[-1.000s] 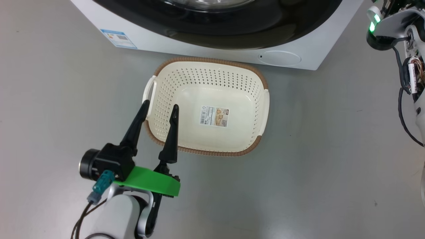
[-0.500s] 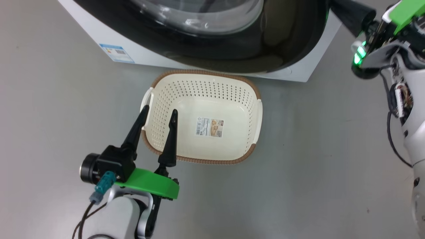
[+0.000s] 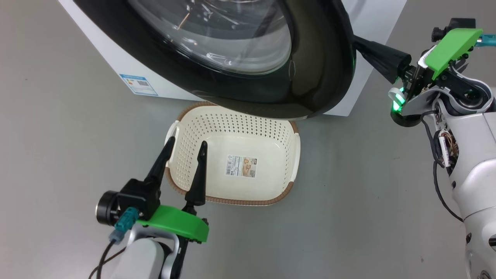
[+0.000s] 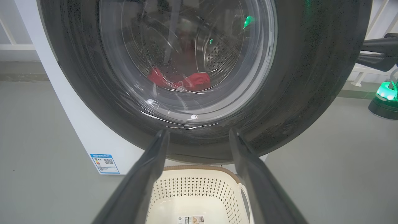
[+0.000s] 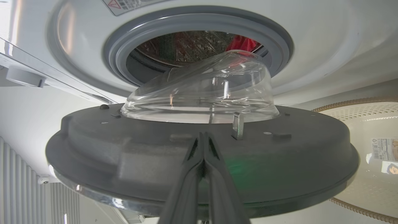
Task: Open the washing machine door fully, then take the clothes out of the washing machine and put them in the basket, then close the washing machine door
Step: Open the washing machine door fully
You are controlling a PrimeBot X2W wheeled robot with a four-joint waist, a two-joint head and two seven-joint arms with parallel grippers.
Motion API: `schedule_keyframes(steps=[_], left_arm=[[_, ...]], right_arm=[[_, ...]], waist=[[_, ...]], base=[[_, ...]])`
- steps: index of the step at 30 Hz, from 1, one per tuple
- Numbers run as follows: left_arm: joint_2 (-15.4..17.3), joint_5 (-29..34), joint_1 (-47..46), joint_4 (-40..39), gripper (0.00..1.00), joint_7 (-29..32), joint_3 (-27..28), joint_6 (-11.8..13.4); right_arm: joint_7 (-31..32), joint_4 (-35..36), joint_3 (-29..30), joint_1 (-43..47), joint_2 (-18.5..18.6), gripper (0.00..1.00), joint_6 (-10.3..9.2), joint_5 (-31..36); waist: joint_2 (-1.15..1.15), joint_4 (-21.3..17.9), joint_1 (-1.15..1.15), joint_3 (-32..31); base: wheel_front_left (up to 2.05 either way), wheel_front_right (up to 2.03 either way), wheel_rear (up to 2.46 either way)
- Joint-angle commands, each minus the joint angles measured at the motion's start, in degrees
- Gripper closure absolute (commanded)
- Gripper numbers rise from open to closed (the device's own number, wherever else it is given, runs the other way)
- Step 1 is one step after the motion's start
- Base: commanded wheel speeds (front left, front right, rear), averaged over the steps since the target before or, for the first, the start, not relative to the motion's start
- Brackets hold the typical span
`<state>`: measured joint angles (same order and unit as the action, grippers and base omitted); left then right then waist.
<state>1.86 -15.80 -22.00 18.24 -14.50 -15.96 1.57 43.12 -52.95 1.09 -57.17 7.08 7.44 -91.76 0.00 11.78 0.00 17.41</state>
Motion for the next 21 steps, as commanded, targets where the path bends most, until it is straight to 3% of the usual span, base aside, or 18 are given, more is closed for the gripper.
schedule_keyframes(steps=[1, 10, 21], left_arm=[[1.0, 0.1, 0.7, -0.9, 0.00, -0.5, 1.6, 0.1], [1.0, -0.2, 0.4, -0.2, 0.00, -0.5, 1.3, 0.2], [1.2, 0.8, 2.0, 0.1, 0.00, -0.5, 2.7, 0.3]], right_arm=[[0.2, 1.9, -0.5, 0.5, -1.3, 1.00, 0.05, -0.6], [-4.7, 5.8, 2.2, 2.9, -1.3, 1.00, 0.05, -0.8], [-7.4, 21.1, 6.0, 16.5, -1.7, 1.00, 0.05, -1.2]], waist=[[0.00, 0.1, 0.00, -0.2], [0.00, 0.1, 0.00, -0.8], [0.00, -2.7, 0.00, -3.2]], base=[[0.00, 0.00, 0.00], [0.00, 0.00, 0.00], [0.00, 0.00, 0.00]])
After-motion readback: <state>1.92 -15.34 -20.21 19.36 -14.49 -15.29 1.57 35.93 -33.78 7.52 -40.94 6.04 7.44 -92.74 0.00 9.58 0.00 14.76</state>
